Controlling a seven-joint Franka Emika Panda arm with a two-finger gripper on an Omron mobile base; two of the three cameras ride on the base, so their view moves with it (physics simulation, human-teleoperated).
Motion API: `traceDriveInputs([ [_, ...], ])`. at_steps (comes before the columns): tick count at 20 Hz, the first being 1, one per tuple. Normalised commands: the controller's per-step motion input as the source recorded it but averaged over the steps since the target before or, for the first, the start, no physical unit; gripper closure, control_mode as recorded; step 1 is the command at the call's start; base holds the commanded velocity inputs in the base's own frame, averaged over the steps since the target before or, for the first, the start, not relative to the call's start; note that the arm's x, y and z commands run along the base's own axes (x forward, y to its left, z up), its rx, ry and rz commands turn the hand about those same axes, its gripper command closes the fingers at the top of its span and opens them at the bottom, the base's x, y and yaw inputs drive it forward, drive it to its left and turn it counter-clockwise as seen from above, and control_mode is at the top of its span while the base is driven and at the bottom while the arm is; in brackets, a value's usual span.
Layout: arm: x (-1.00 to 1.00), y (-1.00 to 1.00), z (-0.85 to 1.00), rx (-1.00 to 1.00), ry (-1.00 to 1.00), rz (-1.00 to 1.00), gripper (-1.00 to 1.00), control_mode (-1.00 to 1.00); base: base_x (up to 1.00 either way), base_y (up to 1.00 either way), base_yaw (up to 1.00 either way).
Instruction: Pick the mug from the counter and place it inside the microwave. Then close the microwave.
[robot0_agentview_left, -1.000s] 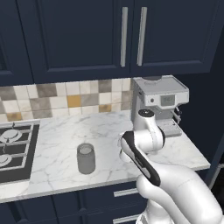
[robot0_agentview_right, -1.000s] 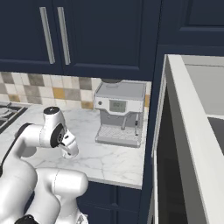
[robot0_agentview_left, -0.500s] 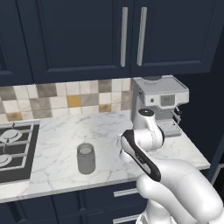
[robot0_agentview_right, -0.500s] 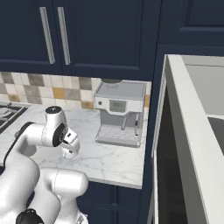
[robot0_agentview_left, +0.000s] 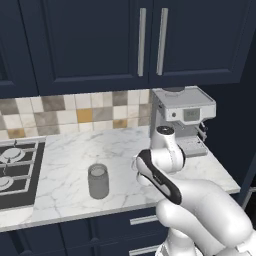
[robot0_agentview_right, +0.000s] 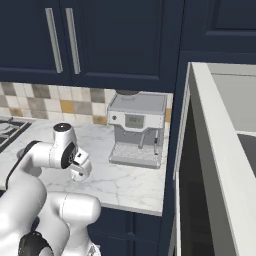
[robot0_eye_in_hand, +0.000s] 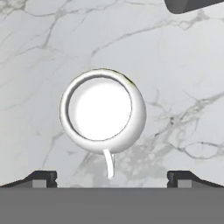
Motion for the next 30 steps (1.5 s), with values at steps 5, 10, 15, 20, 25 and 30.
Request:
traceDriveInputs([
  [5, 0.06, 0.08, -0.11, 0.0, 0.0, 0.0, -1.0, -1.0, 0.0, 0.0, 0.0],
  [10, 0.0, 0.03, -0.08, 0.0, 0.0, 0.0, -1.0, -1.0, 0.0, 0.0, 0.0],
  [15, 0.0, 0.0, -0.17, 0.0, 0.02, 0.0, -1.0, -1.0, 0.0, 0.0, 0.0],
  [20, 0.0, 0.0, -0.13, 0.0, 0.01, 0.0, -1.0, -1.0, 0.0, 0.0, 0.0],
  [25, 0.0, 0.0, -0.14, 0.0, 0.01, 0.0, -1.0, -1.0, 0.0, 0.0, 0.0],
  [30, 0.0, -0.05, -0.14, 0.0, 0.02, 0.0, -1.0, -1.0, 0.0, 0.0, 0.0],
])
